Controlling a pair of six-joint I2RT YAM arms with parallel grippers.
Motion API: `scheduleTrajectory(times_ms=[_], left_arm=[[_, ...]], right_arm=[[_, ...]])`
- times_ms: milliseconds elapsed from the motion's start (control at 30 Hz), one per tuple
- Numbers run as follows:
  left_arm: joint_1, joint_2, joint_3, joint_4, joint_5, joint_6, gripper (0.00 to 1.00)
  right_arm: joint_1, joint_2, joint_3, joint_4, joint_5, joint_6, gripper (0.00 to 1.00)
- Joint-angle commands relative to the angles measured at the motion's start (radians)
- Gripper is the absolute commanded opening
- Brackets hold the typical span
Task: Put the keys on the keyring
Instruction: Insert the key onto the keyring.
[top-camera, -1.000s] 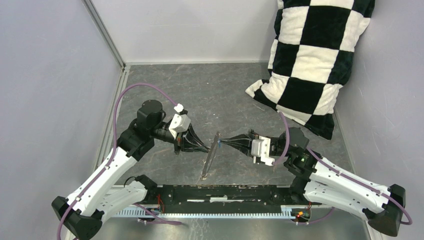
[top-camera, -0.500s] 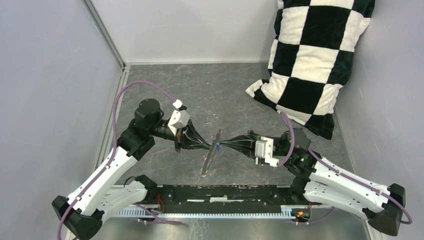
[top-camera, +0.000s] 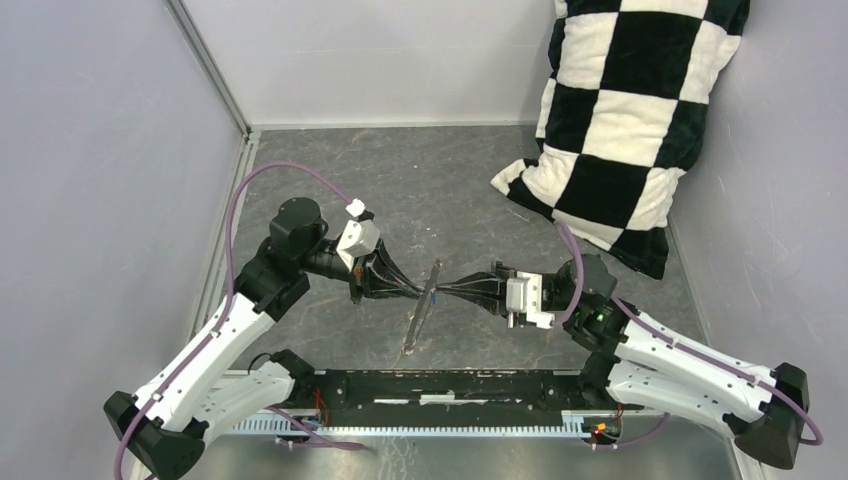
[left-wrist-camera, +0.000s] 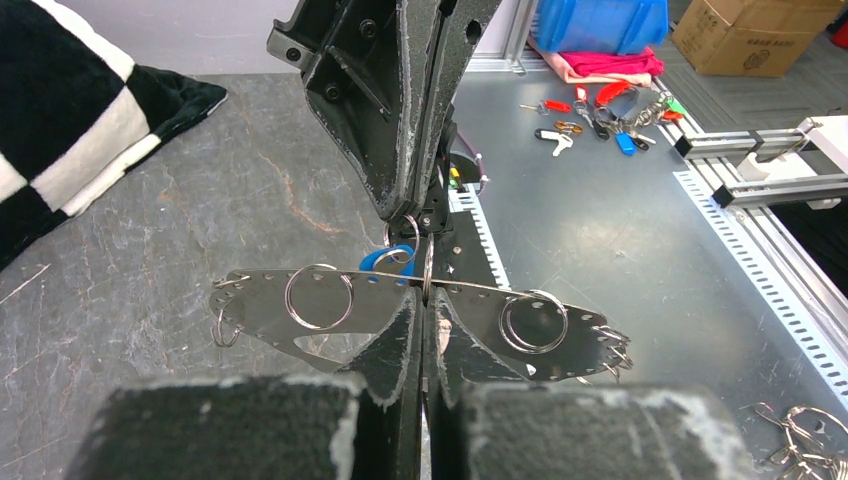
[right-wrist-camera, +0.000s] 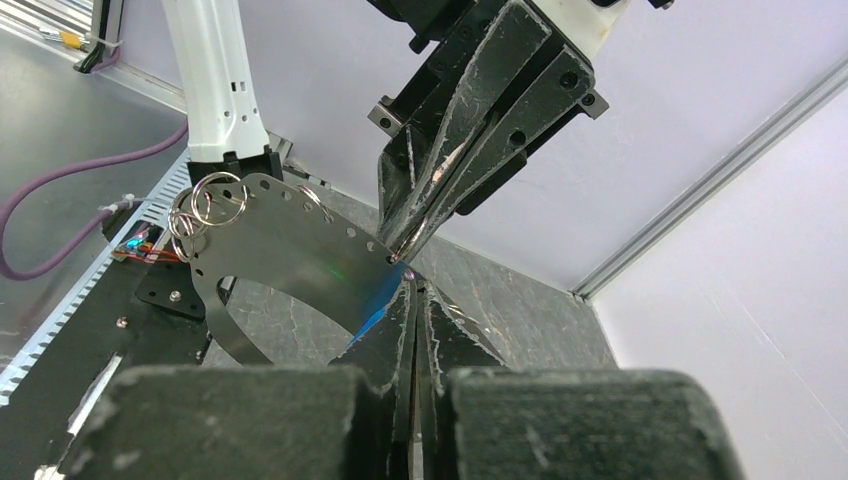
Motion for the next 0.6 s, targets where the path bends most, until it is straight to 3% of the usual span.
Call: scheduleTrajectory(times_ms=[0, 567], left_arm=[[-0.003, -0.001, 0.038, -0.012, -0.019, 0.037, 0.02], [-0.004, -0.001, 0.047, -0.033, -0.047, 0.052, 0.02]], right_arm=[[0.006, 0.007, 0.044, 0.034, -0.004, 0.019, 0.00], [0.007, 0.022, 0.058, 0.052, -0.032, 0.053, 0.00]])
